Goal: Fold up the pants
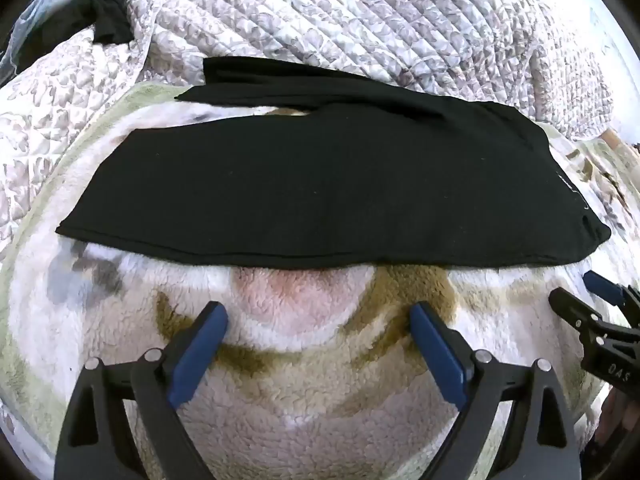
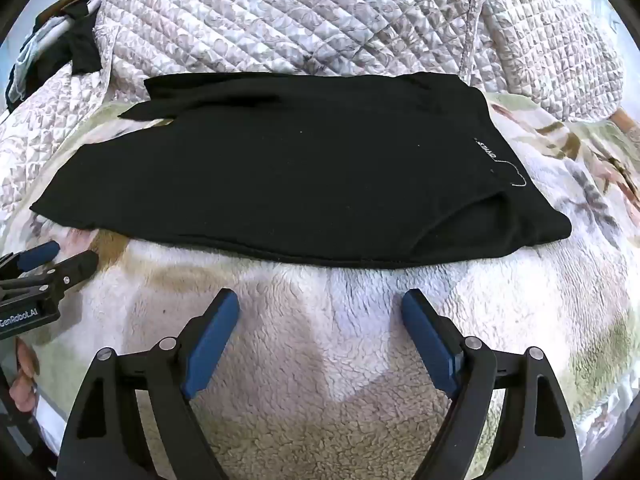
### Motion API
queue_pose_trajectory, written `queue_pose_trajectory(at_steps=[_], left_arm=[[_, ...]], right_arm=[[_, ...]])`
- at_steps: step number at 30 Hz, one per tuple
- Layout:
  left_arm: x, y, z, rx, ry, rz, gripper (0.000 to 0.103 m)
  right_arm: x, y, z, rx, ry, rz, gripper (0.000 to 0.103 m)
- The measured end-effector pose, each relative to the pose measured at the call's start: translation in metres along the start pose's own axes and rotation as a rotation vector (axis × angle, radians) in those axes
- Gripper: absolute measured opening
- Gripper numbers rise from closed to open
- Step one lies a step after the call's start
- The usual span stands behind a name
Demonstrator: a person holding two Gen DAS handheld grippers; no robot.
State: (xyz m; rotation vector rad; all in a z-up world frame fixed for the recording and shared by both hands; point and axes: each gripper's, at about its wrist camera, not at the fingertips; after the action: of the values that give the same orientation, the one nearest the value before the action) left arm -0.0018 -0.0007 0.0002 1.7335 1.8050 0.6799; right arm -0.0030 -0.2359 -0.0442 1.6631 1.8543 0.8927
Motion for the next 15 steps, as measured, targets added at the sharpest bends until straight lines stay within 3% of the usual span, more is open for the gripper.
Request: queue_pose_trajectory(at_steps=[15], left_arm=[[0.001, -0.001, 0.000, -0.002, -0.005, 0.011, 0.097]], right_arm=[[0.006, -0.002, -0.001, -0.004, -0.013, -0.011, 0.084]])
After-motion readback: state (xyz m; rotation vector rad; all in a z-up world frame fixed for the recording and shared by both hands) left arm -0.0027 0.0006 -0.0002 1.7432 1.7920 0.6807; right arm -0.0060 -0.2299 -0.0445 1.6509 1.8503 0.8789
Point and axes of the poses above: each gripper's, at about its wrist camera, not at the fingertips, and z roughly the way its jaws point, x to its left, y to its top, and after that the axes turned 4 degrees about -x, right-handed
